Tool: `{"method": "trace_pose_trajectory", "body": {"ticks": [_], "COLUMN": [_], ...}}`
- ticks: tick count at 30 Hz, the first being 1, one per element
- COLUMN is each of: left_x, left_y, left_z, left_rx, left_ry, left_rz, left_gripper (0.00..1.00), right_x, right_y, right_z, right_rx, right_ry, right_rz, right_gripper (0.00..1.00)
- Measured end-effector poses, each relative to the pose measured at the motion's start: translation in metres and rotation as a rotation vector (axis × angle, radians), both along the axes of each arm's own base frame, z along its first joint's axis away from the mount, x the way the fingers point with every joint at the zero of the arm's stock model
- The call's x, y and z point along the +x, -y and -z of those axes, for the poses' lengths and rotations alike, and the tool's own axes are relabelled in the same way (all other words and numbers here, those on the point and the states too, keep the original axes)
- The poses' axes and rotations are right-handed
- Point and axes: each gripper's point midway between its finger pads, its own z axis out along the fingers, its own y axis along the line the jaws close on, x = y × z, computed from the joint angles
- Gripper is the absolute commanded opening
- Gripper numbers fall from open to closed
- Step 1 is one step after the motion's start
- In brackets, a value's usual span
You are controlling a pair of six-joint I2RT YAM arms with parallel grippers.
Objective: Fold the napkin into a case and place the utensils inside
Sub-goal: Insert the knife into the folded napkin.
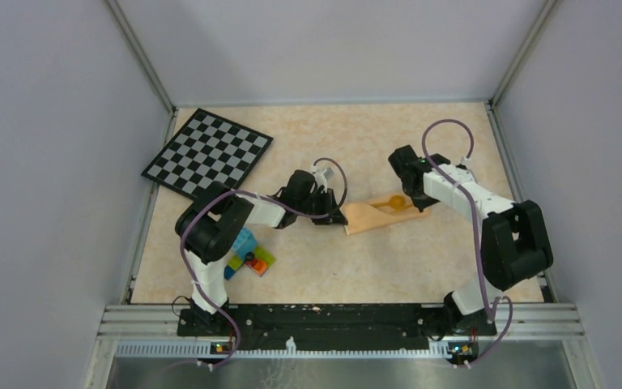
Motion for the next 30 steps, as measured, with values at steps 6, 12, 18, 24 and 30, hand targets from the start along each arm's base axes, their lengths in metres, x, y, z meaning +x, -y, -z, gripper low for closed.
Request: {"method": "trace_pose_trajectory", "body": {"ticks": [6, 12, 18, 24, 30], "left_x": [0.000, -0.001, -0.001, -0.001, -0.001], "left_y": [0.000, 0.000, 0.000, 0.000, 0.000], "left_z": [0.000, 0.000, 0.000, 0.000, 0.000], "left_rx": [0.000, 0.000, 0.000, 0.001, 0.001], "left_ry": [0.000, 0.000, 0.001, -0.001, -0.001], "left_rz": [0.001, 0.002, 0.003, 0.003, 0.003], "left_gripper": [0.19, 0.18, 0.18, 0.17, 0.17], "right_x": [-0.004, -0.003, 0.004, 0.006, 0.006], "right_y": [-0.009, -0.011, -0.011, -0.007, -0.009], "right_z": [0.018, 0.025, 0.014, 0.007, 0.010], "right_rx": [-0.041, -0.053, -0.070, -0.094, -0.101], "right_ry": [-0.053, -0.059, -0.028, -0.013, -0.026], "right_rz": [0.008, 0.022, 0.028, 0.036, 0.032], "right_gripper": [0.00, 0.00, 0.00, 0.00, 0.00]}}
